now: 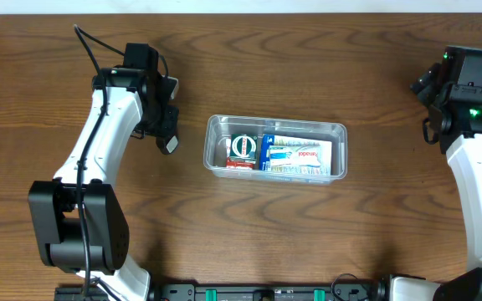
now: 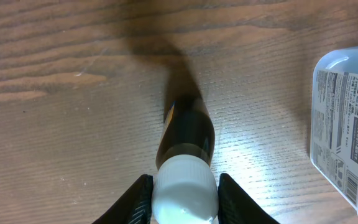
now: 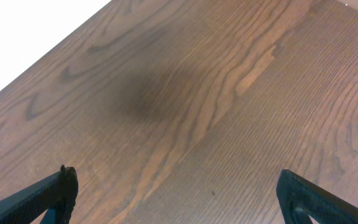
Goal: Pack container
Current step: 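Lower left gripper over the brown bottle and close on its body, then lift the brown bottle and carry it to the container's left end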
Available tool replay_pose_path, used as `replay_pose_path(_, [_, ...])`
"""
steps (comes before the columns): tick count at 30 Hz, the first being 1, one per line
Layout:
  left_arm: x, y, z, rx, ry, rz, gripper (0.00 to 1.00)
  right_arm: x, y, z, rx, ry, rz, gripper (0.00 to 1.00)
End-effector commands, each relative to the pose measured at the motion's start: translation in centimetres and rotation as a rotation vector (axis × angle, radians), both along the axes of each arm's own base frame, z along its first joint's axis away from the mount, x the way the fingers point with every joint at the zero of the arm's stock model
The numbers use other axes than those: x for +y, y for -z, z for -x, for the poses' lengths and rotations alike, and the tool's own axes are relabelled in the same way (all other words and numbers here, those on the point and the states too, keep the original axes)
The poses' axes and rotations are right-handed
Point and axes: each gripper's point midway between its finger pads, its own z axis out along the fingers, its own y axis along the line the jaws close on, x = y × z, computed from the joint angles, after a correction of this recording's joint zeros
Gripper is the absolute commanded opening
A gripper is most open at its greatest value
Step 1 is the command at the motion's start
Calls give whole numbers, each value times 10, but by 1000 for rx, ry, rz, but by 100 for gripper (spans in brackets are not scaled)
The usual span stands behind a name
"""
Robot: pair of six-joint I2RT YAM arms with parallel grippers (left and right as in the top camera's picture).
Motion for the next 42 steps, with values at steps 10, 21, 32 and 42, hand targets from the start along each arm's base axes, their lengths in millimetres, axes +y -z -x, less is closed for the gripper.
replay_pose_path(10, [4,17,5,22,24,-15,42,-3,-1,1,-6,20,1,99])
replay_pose_path(21, [4,24,7,24,23,-15,23,-3,-1,1,-6,20,1,99])
replay_pose_path(32, [4,6,-3,-13,-30,-3,19,-3,-1,1,-6,20,1,99])
replay_pose_path(42, [-7,-72,-4,-112,-290,129,20,-3,-1,1,-6,20,1,99])
